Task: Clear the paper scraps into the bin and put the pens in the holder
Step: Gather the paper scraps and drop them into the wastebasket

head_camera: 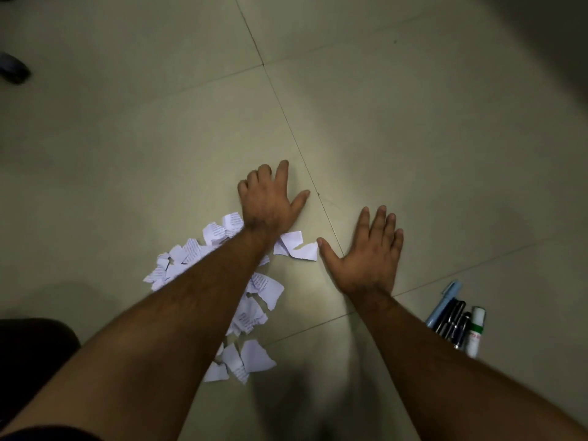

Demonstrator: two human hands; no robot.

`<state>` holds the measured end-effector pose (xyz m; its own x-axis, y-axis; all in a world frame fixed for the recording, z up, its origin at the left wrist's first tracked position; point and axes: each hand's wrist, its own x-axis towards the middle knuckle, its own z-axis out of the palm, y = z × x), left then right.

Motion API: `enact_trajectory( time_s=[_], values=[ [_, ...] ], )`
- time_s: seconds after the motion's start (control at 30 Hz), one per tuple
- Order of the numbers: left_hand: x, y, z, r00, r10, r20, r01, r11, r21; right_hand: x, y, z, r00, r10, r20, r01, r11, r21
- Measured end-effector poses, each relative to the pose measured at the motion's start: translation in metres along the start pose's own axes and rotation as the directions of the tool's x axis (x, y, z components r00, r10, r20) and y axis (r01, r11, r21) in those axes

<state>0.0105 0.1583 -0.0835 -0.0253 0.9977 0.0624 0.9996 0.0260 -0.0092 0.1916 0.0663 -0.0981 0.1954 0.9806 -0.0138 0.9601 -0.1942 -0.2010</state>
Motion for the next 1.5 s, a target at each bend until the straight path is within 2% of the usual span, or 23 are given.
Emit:
enact_trajectory(
  time_s=[0.07,0.17,0.3,0.37,0.43,0.5,0.57,0.63,0.77,0.87,0.93,1.0,1.03,1.07,1.1,1.13,1.23,1.3,1.33,1.4,1.5],
  values=[
    [-0.012,0.002,0.0,0.997,0.068,0.028,-0.068,0.998,-0.014,0.001,0.0,0.0,1.0,-0.006,0.019,0.006,1.0,0.007],
    [-0.049,-0.001,-0.005,0.988,0.152,-0.016,-0.151,0.988,0.039,-0.001,0.001,0.001,1.0,-0.014,0.026,0.012,0.999,0.047],
    [-0.097,-0.023,-0.016,0.987,0.151,-0.061,-0.149,0.988,0.048,-0.004,0.001,0.0,1.0,-0.022,0.021,0.021,0.998,0.054],
    [-0.114,-0.031,-0.021,0.986,0.156,-0.062,-0.158,0.987,-0.017,-0.004,0.003,-0.002,0.998,-0.041,0.045,0.038,0.997,0.061],
    [-0.126,-0.031,-0.022,0.972,0.217,-0.096,-0.227,0.967,-0.118,-0.001,0.008,-0.006,0.995,-0.057,0.079,0.051,0.996,0.078],
    [-0.135,-0.026,-0.023,0.951,0.308,-0.013,-0.307,0.943,-0.126,0.0,0.008,-0.013,0.988,-0.059,0.141,0.047,0.995,0.087],
    [-0.142,-0.024,-0.021,0.944,0.309,0.118,-0.303,0.951,-0.064,-0.004,0.001,-0.016,0.98,-0.071,0.183,0.053,0.994,0.1],
    [-0.152,-0.03,-0.022,0.969,0.214,0.127,-0.212,0.977,-0.03,-0.015,-0.013,-0.016,0.967,-0.126,0.22,0.102,0.988,0.119],
    [-0.172,-0.044,-0.033,0.998,0.061,-0.008,-0.062,0.99,-0.124,-0.035,-0.039,-0.018,0.931,-0.233,0.282,0.184,0.965,0.188],
    [-0.185,-0.048,-0.042,0.973,-0.214,-0.088,0.193,0.961,-0.199,-0.049,-0.061,-0.02,0.898,-0.324,0.299,0.23,0.923,0.308],
    [-0.197,-0.055,-0.046,0.89,-0.456,-0.004,0.443,0.866,-0.23,-0.063,-0.079,-0.019,0.867,-0.398,0.299,0.268,0.88,0.393],
    [-0.206,-0.064,-0.051,0.73,-0.652,0.205,0.683,0.69,-0.239,-0.077,-0.094,-0.02,0.857,-0.441,0.267,0.272,0.827,0.491],
    [-0.209,-0.068,-0.052,0.652,-0.694,0.306,0.758,0.61,-0.231,-0.082,-0.099,-0.02,0.859,-0.447,0.25,0.257,0.799,0.543],
    [-0.213,-0.073,-0.049,0.621,-0.691,0.37,0.781,0.584,-0.221,-0.088,-0.103,-0.022,0.86,-0.453,0.235,0.249,0.774,0.582],
    [-0.216,-0.074,-0.046,0.648,-0.654,0.392,0.756,0.615,-0.224,-0.092,-0.106,-0.022,0.86,-0.466,0.207,0.268,0.759,0.594],
    [-0.219,-0.075,-0.043,0.704,-0.591,0.393,0.702,0.661,-0.263,-0.097,-0.107,-0.021,0.856,-0.488,0.172,0.314,0.753,0.578],
    [-0.229,-0.079,-0.048,0.844,-0.422,0.332,0.534,0.728,-0.43,-0.107,-0.109,-0.019,0.828,-0.542,0.144,0.403,0.754,0.518],
    [-0.233,-0.087,-0.056,0.896,-0.351,0.271,0.436,0.812,-0.388,-0.109,-0.108,-0.019,0.813,-0.556,0.174,0.412,0.759,0.504],
    [-0.233,-0.092,-0.059,0.912,-0.316,0.263,0.394,0.855,-0.337,-0.109,-0.108,-0.019,0.803,-0.567,0.185,0.43,0.765,0.48],
    [-0.23,-0.101,-0.064,0.907,-0.234,0.351,0.332,0.909,-0.25,-0.106,-0.107,-0.019,0.767,-0.596,0.237,0.498,0.786,0.366],
    [-0.217,-0.106,-0.063,0.824,-0.136,0.55,0.208,0.976,-0.07,-0.107,-0.11,-0.016,0.707,-0.604,0.368,0.597,0.788,0.148]
  ],
)
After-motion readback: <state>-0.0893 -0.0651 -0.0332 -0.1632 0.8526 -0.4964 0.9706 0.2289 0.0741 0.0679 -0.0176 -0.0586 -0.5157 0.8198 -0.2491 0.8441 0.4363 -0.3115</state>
